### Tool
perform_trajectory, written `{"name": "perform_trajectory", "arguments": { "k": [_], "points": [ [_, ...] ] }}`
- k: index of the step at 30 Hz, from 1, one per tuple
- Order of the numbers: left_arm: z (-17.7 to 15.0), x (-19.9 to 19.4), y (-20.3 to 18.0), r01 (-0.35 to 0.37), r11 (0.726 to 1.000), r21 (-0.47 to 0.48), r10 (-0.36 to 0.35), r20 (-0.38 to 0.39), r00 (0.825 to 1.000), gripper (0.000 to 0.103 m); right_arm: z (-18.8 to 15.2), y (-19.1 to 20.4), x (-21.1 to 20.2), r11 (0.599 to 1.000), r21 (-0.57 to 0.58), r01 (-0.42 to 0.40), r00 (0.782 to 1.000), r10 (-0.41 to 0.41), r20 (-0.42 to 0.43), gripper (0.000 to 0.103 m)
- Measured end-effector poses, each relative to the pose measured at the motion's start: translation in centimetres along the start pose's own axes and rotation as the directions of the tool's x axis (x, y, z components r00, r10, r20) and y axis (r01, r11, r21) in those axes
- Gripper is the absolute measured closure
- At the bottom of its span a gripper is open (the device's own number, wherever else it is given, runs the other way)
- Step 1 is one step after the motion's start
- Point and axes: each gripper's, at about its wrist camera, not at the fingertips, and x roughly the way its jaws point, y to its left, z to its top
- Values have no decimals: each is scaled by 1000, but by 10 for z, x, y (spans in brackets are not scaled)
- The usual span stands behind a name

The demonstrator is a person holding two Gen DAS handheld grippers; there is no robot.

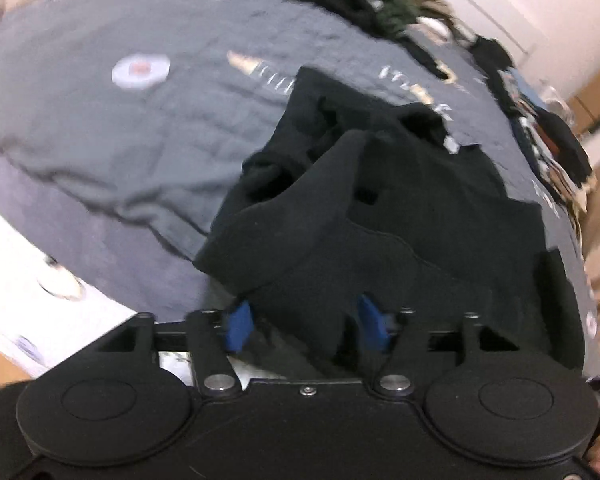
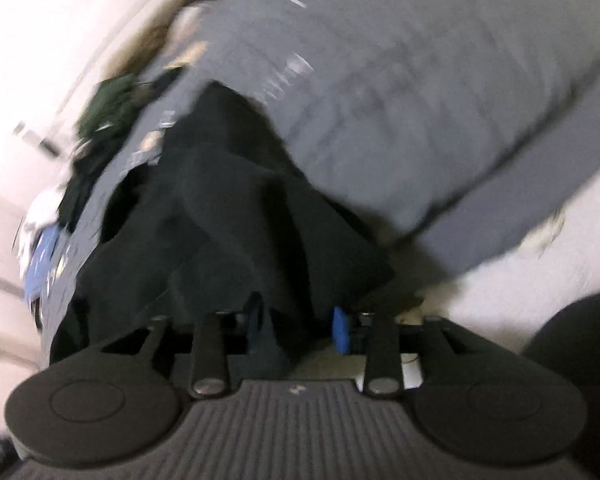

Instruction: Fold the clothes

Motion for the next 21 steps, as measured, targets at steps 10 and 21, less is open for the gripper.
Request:
{"name": "perform_trajectory", "arguments": {
  "k": [10,21],
  "points": [
    [3,-17,-68,-262,790,554,80,331,940,42,14,71,-12,842,-528,115,969,22,247,50],
    [-35,82,-114,-447,208,870,2,456,890,42,18,108,62,666,-721,190,964,12,265,47]
  ]
}}
